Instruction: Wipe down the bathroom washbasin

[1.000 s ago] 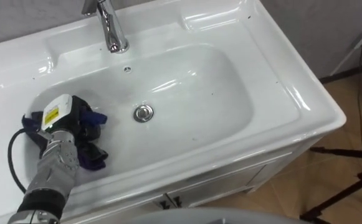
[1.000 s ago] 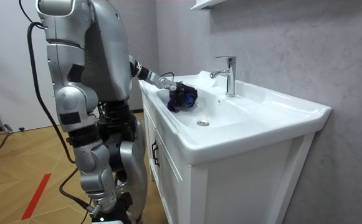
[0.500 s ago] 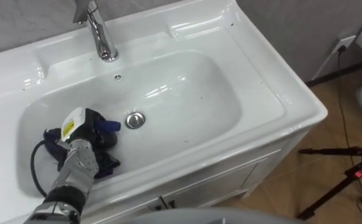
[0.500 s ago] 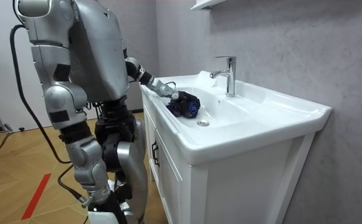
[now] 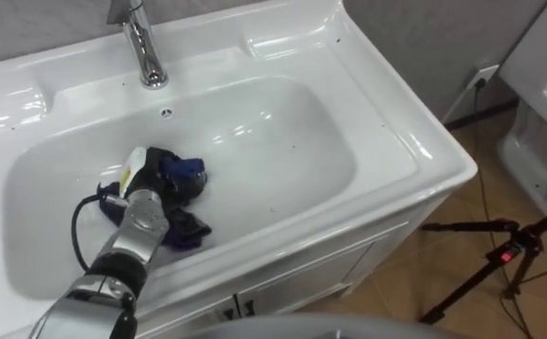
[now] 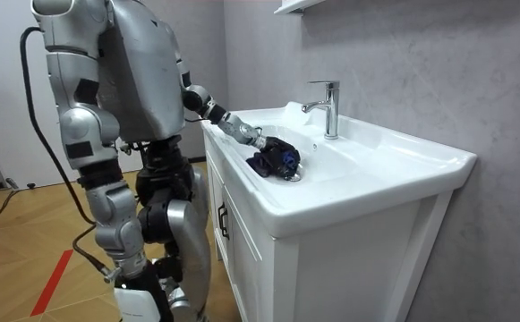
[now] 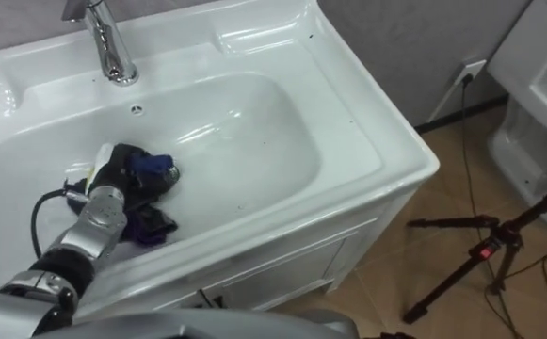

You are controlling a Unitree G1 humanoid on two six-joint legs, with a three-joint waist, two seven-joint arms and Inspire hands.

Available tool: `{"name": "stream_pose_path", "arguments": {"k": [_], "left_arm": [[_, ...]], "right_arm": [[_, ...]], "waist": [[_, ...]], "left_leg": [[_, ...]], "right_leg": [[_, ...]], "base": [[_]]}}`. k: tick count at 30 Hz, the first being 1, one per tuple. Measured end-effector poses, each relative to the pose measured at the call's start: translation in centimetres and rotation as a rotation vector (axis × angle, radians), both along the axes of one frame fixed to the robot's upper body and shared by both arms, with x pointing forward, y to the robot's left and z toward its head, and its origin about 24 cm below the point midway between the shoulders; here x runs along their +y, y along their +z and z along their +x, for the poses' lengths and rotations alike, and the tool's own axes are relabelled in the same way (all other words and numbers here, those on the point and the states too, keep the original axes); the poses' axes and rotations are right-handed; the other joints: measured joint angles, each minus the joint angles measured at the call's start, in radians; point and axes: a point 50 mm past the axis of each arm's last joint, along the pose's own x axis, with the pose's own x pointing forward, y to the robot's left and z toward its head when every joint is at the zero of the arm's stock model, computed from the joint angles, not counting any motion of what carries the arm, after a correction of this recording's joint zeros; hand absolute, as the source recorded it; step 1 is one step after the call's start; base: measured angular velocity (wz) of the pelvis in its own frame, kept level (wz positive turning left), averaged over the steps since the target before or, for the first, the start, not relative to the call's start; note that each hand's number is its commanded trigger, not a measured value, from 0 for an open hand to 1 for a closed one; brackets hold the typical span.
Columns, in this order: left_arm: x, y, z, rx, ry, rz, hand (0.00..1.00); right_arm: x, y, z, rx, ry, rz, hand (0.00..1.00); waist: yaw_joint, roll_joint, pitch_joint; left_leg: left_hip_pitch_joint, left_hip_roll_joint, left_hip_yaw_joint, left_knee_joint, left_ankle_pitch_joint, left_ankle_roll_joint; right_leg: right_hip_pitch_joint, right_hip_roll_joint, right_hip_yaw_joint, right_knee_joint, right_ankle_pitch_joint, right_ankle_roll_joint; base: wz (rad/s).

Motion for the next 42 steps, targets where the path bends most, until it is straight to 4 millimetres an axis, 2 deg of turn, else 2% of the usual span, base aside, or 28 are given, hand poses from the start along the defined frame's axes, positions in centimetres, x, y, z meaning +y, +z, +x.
{"name": "stream_pose_path", "arguments": {"k": [3,7,9,12,14,16,20,23,27,31,36,39,42], "left_arm": [[-1.5,0.4,1.0,0.012,-0.006,-0.105,1.0],[-3.9,0.8,1.8,0.021,-0.026,-0.24,1.0],[-5.4,1.3,2.6,0.033,-0.053,-0.319,1.0],[-6.6,1.8,3.0,0.034,-0.1,-0.376,1.0],[-7.1,2.1,3.2,0.028,-0.118,-0.395,1.0],[-7.5,2.7,3.5,0.014,-0.127,-0.428,1.0],[-9.2,4.4,4.3,-0.023,-0.169,-0.539,1.0],[-10.7,6.3,5.5,-0.076,-0.224,-0.59,1.0],[-10.6,7.4,6.5,-0.106,-0.219,-0.603,1.0],[-10.7,8.0,7.0,-0.121,-0.229,-0.599,1.0],[-11.9,10.9,8.7,-0.2,-0.284,-0.62,1.0],[-12.3,12.0,9.0,-0.24,-0.309,-0.629,1.0],[-12.3,12.2,9.1,-0.245,-0.313,-0.629,1.0]], "right_arm": [[0.2,0.0,0.2,-0.006,-0.008,0.008,0.0],[0.4,0.0,0.9,-0.037,-0.018,0.018,0.0],[0.4,0.1,1.5,-0.053,-0.015,0.023,0.0],[0.4,0.1,2.0,-0.067,-0.021,0.024,0.0],[0.3,0.1,2.1,-0.075,-0.023,0.02,0.0],[0.2,0.2,2.2,-0.08,-0.022,0.016,0.0],[-0.1,0.3,2.4,-0.085,-0.01,0.011,0.0],[-0.2,0.3,2.9,-0.097,-0.008,0.007,0.0],[-0.3,0.3,2.6,-0.084,-0.016,-0.012,0.0],[-0.2,0.2,2.4,-0.07,-0.034,-0.025,0.0],[-0.1,0.2,2.5,-0.073,-0.058,-0.033,0.0],[-0.2,0.2,2.5,-0.068,-0.061,-0.052,0.0],[-0.3,0.2,2.5,-0.07,-0.058,-0.057,0.0]], "waist": [[-0.013,-0.005,0.003],[-0.038,-0.001,0.004],[-0.062,0.01,0.0087],[-0.092,0.02,0.0107],[-0.1,0.027,0.0128],[-0.115,0.035,0.0104],[-0.122,0.045,0.0101],[-0.142,0.054,0.0128],[-0.157,0.062,0.013],[-0.156,0.064,0.0133],[-0.153,0.074,0.0162],[-0.154,0.084,0.0173],[-0.149,0.083,0.0179]], "left_leg": [[-0.002,-0.001,0.024,-0.001,-0.001,0.002],[-0.012,0.0,0.027,-0.003,-0.006,0.01],[-0.014,0.0,0.027,-0.003,-0.01,0.017],[-0.016,-0.001,0.029,-0.003,-0.012,0.019],[-0.022,-0.001,0.029,0.0,-0.012,0.019],[-0.031,-0.001,0.028,0.002,-0.012,0.019],[-0.044,0.001,0.027,0.003,-0.012,0.018],[-0.048,0.001,0.025,0.004,-0.012,0.018],[-0.059,0.0,0.026,0.006,-0.012,0.018],[-0.063,0.0,0.019,0.009,-0.012,0.019],[-0.074,0.002,0.018,0.01,-0.011,0.019],[-0.074,0.002,0.016,0.011,-0.011,0.019],[-0.074,0.002,0.016,0.011,-0.011,0.019]], "right_leg": [[-0.005,-0.001,0.013,-0.004,0.006,0.007],[-0.004,0.001,0.022,-0.033,0.029,0.014],[-0.004,0.0,0.021,-0.037,0.034,0.018],[-0.004,0.0,0.026,-0.049,0.042,0.02],[-0.005,0.0,0.029,-0.05,0.047,0.019],[-0.017,-0.001,0.029,-0.049,0.048,0.019],[-0.024,0.0,0.026,-0.051,0.05,0.017],[-0.026,0.0,0.025,-0.054,0.05,0.017],[-0.024,-0.002,0.021,-0.064,0.049,0.017],[-0.026,-0.003,0.019,-0.067,0.05,0.017],[-0.036,-0.002,0.02,-0.065,0.051,0.016],[-0.037,-0.001,0.023,-0.066,0.051,0.016],[-0.037,0.001,0.024,-0.066,0.051,0.015]], "base": [[-0.12],[-0.06],[0.0],[-0.05],[-0.12],[-0.03],[0.02],[0.0],[0.04],[0.04],[-0.04],[-0.04],[0.0]]}}
